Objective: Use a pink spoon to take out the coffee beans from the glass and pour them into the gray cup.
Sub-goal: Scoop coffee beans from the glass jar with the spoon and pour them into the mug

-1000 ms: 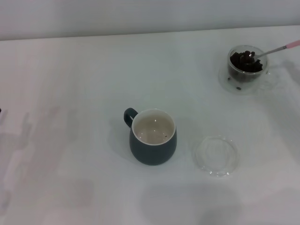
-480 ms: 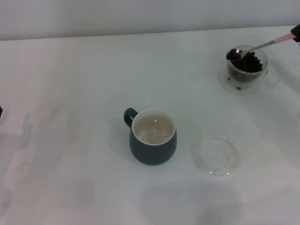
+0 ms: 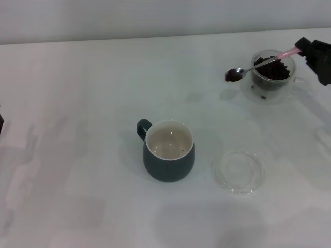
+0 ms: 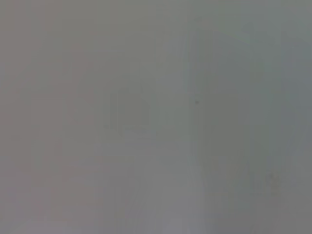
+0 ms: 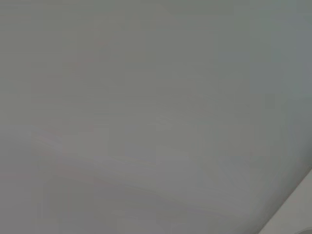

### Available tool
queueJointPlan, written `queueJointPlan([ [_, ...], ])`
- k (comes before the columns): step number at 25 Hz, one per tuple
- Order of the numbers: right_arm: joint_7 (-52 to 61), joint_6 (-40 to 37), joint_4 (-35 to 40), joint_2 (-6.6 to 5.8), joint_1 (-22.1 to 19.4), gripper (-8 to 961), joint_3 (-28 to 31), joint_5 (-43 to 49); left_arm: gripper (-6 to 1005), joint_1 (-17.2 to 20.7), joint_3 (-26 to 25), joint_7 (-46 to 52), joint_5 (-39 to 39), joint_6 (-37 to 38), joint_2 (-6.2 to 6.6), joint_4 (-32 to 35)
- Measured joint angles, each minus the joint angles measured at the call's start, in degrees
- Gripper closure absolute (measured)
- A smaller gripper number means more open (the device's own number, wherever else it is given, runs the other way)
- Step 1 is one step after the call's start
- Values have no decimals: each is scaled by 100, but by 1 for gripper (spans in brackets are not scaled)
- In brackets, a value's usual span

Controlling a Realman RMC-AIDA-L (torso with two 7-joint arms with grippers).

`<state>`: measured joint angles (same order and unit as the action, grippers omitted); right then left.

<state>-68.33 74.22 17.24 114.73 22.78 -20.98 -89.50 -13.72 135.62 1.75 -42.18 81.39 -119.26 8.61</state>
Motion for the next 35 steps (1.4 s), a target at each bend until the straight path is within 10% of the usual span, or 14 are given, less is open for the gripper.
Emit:
queueJointPlan([
  [35,-1165,1011,-977,123,380,805,-1046,5,433,-59,0,0,10,-86,17,-5],
])
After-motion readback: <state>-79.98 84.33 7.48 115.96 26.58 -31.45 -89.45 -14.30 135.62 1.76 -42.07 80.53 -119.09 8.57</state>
